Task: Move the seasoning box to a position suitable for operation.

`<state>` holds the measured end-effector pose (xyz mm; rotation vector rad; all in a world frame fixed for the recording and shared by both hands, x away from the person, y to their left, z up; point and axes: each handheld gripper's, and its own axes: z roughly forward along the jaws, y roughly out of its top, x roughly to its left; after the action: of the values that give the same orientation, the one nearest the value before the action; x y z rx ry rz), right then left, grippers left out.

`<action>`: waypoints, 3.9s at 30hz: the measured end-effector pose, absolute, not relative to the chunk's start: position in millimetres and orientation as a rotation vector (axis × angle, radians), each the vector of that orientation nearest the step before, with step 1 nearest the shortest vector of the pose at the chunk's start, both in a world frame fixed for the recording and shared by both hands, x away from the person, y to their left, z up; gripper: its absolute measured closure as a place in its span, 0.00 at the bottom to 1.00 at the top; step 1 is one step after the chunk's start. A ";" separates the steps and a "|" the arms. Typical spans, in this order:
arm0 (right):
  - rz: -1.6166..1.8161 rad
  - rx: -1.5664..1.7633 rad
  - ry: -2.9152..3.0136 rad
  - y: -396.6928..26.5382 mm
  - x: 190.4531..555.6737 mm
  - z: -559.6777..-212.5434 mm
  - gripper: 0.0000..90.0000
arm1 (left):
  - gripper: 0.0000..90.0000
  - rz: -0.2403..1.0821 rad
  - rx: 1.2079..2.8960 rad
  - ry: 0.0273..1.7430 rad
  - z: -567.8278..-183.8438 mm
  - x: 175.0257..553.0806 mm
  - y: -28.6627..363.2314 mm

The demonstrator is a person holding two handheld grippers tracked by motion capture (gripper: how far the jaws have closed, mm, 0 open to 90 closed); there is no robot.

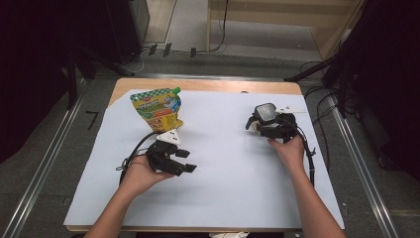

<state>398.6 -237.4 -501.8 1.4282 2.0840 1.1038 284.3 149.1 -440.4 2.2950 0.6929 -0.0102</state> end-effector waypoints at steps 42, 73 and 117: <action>1.179 1.315 2.011 -216.3 398.7 -493.4 0.17 | 0.45 -0.015 2.269 0.744 -442.1 280.6 161.6; 1.289 1.086 2.272 -149.4 339.3 -474.5 0.17 | 0.50 0.010 2.241 0.783 -439.7 292.0 161.7; 1.246 0.881 2.494 -96.8 301.5 -495.8 0.16 | 0.68 -0.034 2.245 0.800 -448.0 296.2 160.7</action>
<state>301.5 -96.8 -495.8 0.8807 2.4938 1.2458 296.2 160.7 -448.0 2.2452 0.8004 -0.0339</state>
